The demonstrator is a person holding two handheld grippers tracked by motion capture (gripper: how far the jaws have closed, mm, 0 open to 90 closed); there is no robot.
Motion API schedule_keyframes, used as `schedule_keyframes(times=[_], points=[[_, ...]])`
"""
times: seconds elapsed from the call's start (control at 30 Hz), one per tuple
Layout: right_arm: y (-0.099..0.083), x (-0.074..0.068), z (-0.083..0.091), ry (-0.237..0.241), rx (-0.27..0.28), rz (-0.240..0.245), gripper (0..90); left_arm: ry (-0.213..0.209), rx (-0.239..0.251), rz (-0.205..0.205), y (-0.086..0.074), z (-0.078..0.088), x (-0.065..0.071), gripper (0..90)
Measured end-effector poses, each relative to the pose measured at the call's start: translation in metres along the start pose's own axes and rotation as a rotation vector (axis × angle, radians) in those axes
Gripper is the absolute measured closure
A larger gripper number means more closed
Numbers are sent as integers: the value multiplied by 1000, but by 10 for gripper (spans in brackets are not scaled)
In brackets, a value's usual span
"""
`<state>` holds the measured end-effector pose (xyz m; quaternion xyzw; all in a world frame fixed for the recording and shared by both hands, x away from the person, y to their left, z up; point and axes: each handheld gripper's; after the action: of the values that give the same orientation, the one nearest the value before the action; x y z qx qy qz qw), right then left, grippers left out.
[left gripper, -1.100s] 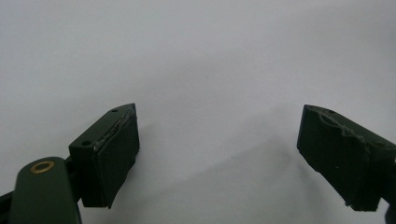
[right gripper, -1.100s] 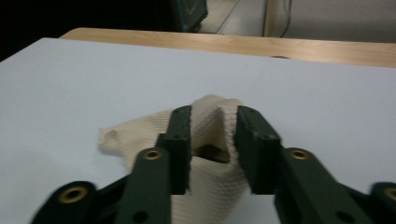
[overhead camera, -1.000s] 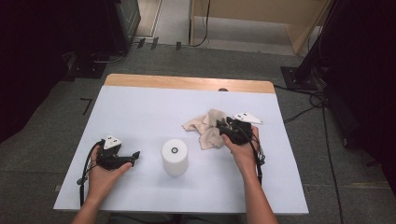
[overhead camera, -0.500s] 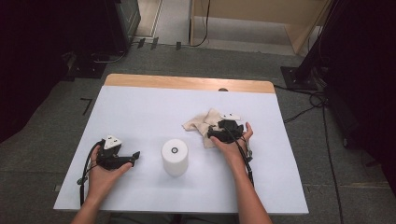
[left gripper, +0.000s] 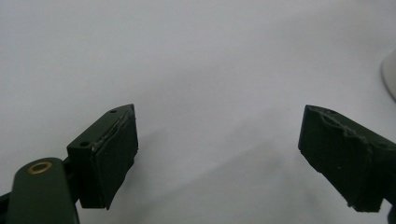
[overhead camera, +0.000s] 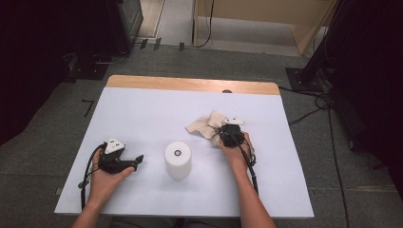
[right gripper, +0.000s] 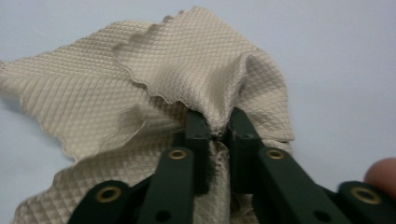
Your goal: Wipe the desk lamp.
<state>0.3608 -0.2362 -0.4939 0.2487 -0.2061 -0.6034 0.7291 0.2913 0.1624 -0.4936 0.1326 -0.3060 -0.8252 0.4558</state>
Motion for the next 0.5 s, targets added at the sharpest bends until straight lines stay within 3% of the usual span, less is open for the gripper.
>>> schedule_keyframes(times=[0.07, 0.33, 0.5], points=[[-1, 3, 2, 27, 6, -11, 852, -15, 11, -13, 0, 1, 1, 109], [-17, 13, 22, 82, 46, -34, 856, -161, 92, -55, 6, 11, 12, 78], [-29, 16, 34, 77, 73, -58, 857, -226, 119, -142, 14, 21, 29, 36]])
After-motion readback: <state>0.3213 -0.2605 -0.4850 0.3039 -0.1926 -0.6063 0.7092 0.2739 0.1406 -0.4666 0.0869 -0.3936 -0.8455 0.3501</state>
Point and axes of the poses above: each handheld gripper's, and its own axes: z roughly backward along the jaws, y roughly out of its top, x roughly to its right, and after that the axes turned 10 degrees about -x, right-handed
